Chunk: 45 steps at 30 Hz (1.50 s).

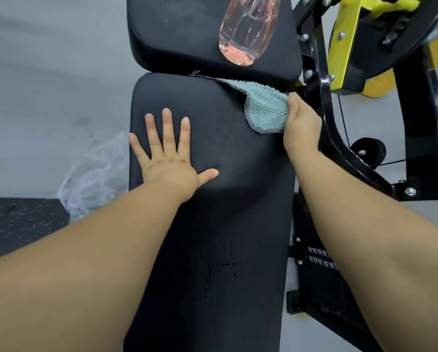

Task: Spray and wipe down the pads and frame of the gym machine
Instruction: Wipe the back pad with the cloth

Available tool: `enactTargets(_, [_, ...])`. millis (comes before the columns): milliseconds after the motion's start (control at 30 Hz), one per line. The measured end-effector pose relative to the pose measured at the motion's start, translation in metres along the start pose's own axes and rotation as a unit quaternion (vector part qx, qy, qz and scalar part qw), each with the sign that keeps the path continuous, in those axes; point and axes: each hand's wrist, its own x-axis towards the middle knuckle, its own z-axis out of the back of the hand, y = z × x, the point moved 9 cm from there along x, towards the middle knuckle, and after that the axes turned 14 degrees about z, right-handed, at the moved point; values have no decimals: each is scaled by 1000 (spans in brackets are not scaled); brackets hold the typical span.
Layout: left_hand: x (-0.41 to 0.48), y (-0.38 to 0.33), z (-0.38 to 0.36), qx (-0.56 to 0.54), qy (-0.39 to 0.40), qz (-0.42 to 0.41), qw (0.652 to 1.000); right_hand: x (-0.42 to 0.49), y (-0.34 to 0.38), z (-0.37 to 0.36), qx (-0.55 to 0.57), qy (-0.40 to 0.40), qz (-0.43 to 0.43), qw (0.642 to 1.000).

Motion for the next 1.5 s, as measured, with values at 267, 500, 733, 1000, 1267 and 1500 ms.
enactTargets(267, [1, 0, -2, 0, 12, -1, 1000, 18, -14, 29, 7, -25, -70, 997])
enactTargets(500, [0, -1, -1, 8, 26, 11, 1000, 28, 34, 48, 55, -89, -54, 993])
enactTargets(733, [-1, 0, 1, 18, 34, 17, 999, 2, 46, 103, 76, -153, -22, 985])
enactTargets(1000, [-2, 0, 1, 20, 29, 23, 999, -7, 4, 112, 123, -162, -94, 975])
enactTargets(1267, [0, 0, 0, 24, 10, 23, 999, -7, -5, 20, 112, -69, -145, 981])
enactTargets(1500, [1, 1, 0, 23, -6, 23, 999, 3, -11, -17, 49, 30, -70, 996])
